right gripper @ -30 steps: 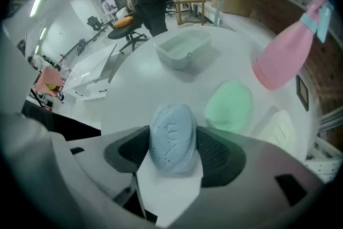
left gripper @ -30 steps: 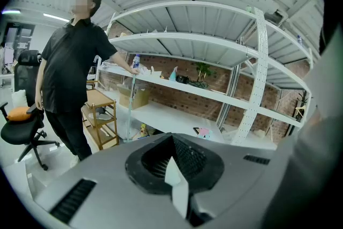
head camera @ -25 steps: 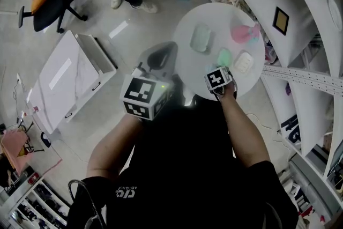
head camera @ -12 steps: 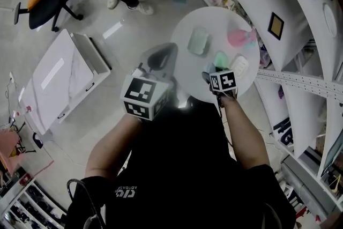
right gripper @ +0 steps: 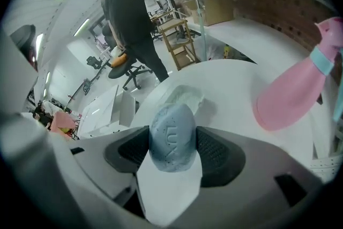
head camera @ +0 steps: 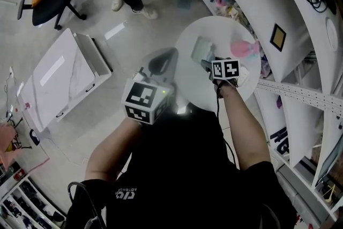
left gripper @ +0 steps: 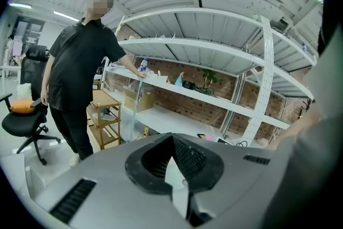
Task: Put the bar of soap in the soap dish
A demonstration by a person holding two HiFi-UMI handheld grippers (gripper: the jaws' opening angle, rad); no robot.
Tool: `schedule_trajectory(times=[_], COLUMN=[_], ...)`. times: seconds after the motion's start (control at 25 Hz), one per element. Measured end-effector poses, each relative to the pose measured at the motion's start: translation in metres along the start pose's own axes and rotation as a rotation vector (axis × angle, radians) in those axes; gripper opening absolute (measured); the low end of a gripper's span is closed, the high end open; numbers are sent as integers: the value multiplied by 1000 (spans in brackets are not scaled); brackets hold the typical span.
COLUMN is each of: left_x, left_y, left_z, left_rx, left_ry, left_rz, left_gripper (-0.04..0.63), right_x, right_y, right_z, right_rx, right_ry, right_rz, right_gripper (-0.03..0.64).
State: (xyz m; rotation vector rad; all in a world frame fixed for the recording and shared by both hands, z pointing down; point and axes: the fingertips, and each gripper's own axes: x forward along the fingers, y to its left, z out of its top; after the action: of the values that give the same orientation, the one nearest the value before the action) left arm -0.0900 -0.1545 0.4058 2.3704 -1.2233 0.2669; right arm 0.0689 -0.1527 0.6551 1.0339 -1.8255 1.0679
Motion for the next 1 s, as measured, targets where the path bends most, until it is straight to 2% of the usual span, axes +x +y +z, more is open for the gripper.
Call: schedule_trajectory(times=[0.12,0.32,0.6,0.84,1.0], left_x=[3,7,4,0,-2], left_y=[5,9,19,21,21], left_z=[-2,-4,-9,-14,-16], left_rx=[-6,-6,-22,-36,-41], left_ry=[9,19,30,33,32], left_rz=[10,17,40,44,42], left_gripper=[0,0,0,0,0], right_x=[12,34,52,48,44], right_y=[0,1,-1,-1,-5], right_z=[17,35,41,44,44], right_rx=[31,179,195,277,252], right_ry=[0,13,44,23,9], right_rz=[10,32,-45,-96,-138], right_gripper=[287,287,288,288,288])
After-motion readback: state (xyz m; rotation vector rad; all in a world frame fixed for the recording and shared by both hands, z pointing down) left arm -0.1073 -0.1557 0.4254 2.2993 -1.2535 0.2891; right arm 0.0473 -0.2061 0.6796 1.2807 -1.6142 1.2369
